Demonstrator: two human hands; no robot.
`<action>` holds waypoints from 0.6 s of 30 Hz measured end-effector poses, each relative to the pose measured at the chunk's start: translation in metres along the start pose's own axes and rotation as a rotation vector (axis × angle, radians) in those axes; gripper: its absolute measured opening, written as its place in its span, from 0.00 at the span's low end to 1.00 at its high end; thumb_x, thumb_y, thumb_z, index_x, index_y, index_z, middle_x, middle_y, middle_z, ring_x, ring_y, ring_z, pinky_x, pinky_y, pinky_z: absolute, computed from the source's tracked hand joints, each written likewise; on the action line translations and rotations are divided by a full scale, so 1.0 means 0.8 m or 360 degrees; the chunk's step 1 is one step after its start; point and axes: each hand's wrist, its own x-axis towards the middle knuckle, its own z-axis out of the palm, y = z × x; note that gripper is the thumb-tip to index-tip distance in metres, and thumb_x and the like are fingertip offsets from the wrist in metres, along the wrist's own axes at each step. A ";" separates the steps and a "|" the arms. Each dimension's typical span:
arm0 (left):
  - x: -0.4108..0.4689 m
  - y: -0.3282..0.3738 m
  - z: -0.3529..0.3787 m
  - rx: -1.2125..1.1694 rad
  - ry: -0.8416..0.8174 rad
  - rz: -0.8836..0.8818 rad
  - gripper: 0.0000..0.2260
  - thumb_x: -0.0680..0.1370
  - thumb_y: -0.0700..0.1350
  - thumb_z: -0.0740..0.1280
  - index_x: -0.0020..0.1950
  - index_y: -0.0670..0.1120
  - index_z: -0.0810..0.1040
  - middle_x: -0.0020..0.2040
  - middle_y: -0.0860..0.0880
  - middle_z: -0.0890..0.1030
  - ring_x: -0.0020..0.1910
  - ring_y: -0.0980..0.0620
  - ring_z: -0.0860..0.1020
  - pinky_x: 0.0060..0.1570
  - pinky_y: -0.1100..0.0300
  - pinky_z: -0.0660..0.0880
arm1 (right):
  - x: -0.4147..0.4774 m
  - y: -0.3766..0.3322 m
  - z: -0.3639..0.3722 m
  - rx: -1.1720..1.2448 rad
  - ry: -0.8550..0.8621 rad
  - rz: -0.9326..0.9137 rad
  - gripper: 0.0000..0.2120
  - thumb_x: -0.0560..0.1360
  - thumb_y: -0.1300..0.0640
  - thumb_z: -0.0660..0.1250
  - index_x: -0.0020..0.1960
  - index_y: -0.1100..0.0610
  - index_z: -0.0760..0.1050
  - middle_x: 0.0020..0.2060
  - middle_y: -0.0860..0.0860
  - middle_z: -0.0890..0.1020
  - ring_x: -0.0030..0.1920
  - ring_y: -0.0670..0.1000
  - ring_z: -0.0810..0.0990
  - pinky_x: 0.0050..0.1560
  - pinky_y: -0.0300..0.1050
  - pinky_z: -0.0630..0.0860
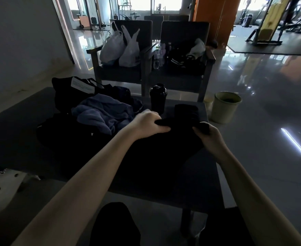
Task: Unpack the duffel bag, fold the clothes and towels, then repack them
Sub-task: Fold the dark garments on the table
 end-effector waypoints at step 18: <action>0.001 0.000 0.006 0.0016 -0.0148 -0.0242 0.11 0.72 0.54 0.72 0.39 0.48 0.78 0.39 0.50 0.80 0.39 0.52 0.79 0.41 0.57 0.76 | 0.009 0.041 -0.043 0.0542 0.0259 0.0425 0.04 0.76 0.65 0.65 0.48 0.59 0.77 0.41 0.55 0.81 0.39 0.51 0.80 0.35 0.38 0.78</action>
